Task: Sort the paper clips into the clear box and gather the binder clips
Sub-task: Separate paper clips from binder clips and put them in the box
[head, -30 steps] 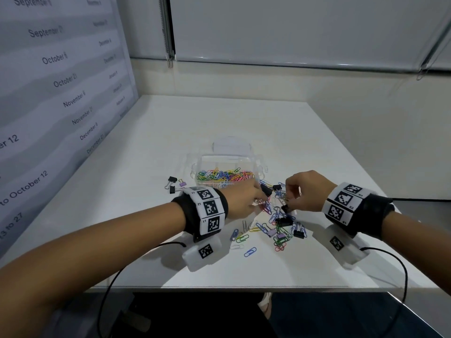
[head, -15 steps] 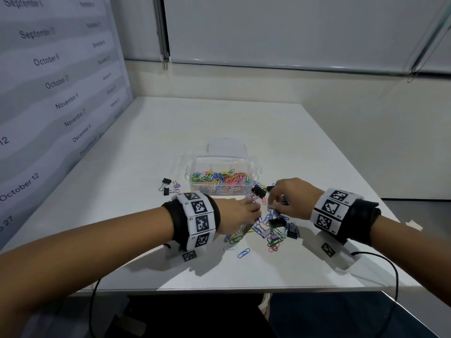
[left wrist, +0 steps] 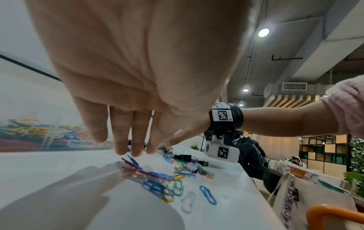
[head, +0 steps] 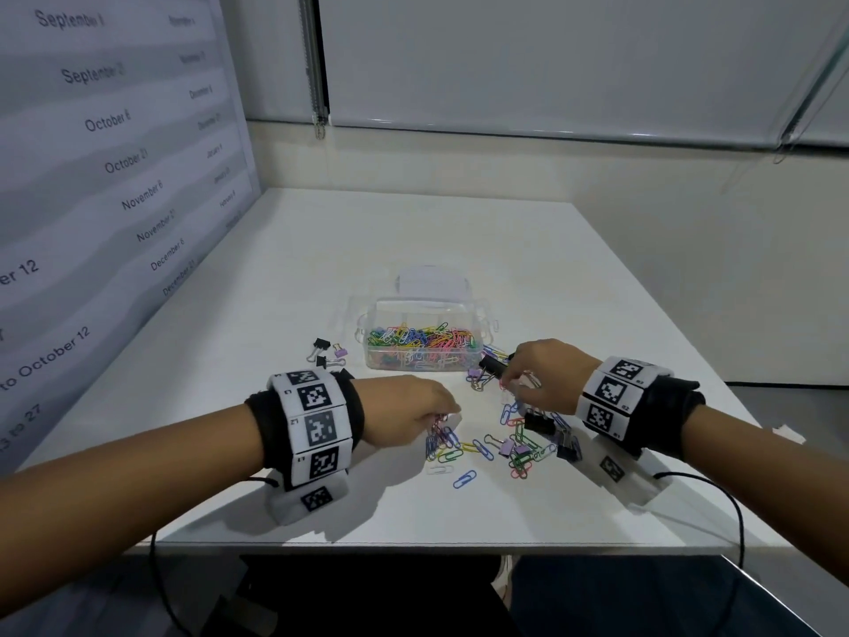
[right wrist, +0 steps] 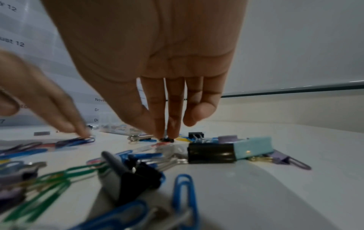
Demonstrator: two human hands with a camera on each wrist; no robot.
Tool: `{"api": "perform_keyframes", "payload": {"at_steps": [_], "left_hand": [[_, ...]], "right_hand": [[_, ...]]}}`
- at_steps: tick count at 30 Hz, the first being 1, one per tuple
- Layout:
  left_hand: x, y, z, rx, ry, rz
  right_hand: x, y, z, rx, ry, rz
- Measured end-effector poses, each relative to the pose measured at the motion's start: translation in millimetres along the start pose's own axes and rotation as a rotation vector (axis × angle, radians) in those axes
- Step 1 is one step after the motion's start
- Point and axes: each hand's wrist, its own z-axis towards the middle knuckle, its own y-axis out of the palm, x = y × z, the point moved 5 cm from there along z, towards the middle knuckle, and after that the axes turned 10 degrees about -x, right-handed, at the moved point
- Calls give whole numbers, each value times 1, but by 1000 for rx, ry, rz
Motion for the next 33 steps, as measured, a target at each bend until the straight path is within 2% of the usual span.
{"api": "perform_keyframes", "payload": {"at_steps": [6, 11, 14, 18, 26, 33], "left_hand": [[5, -9, 12, 9, -12, -76], [9, -8, 19, -28, -37, -54], [7, -8, 17, 2, -46, -36], [1, -2, 6, -31, -81, -5], [3, 5, 1, -25, -55, -129], [17, 2, 13, 2, -49, -129]], "right_hand": [[-22, 8, 2, -32, -58, -56], [-42, 15, -7, -60, -157, 42], [-42, 14, -9, -76, -177, 145], [-36, 5, -9, -38, -147, 153], [-42, 21, -18, -216, -142, 80], [-24, 7, -19, -118, -98, 118]]}}
